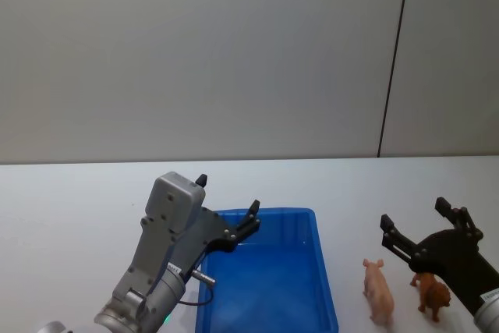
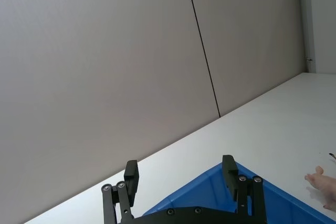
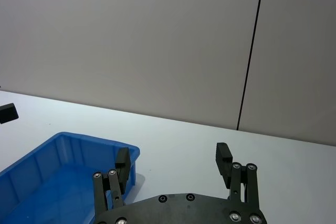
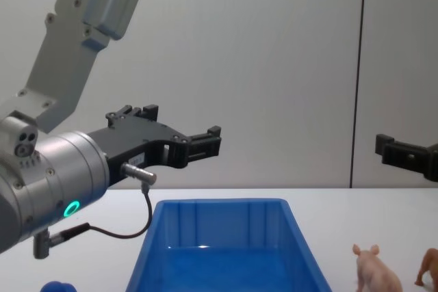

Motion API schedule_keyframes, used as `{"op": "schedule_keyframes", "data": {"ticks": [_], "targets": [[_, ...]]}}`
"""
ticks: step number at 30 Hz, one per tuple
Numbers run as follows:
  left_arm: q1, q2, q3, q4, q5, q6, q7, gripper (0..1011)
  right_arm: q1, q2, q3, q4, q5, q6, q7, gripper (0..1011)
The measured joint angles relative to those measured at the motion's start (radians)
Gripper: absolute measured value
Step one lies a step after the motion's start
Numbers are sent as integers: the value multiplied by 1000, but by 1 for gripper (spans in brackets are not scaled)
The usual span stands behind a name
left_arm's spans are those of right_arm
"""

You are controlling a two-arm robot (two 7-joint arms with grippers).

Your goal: Pick up the two dolls from the table and place them into the box.

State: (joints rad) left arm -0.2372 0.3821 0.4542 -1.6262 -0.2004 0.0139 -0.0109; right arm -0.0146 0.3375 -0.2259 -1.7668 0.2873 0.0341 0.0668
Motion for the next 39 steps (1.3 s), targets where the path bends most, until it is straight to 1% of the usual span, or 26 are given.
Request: {"op": "schedule_keyframes", "data": {"ticks": [9,14,19,21,23,25,29,36,39], "targets": [[0,0,0,0,0,0,0,1001,0,3,3,2,-1,3,2,1001],[0,0,0,0,0,0,0,1001,-5,14,11,4,-1,15,5,1001],[0,0,0,0,0,0,0,1001,-21,37,25,5,8,38,9,1001],[0,0,0,0,0,0,0,1001,-36,53,34,3,14,51,12,1001],[0,0,0,0,0,0,0,1001,-39,57,36,3,15,55,13,1001],[0,0,0,0,0,0,0,1001,-58,73,44,1,20,71,16,1001],[0,0,0,0,0,0,0,1001,-78,92,53,0,25,86,19,1001],[0,0,0,0,0,0,0,1001,-99,108,61,11,26,111,26,1001],[0,0,0,0,0,0,0,1001,-101,110,61,31,25,123,33,1001]]}}
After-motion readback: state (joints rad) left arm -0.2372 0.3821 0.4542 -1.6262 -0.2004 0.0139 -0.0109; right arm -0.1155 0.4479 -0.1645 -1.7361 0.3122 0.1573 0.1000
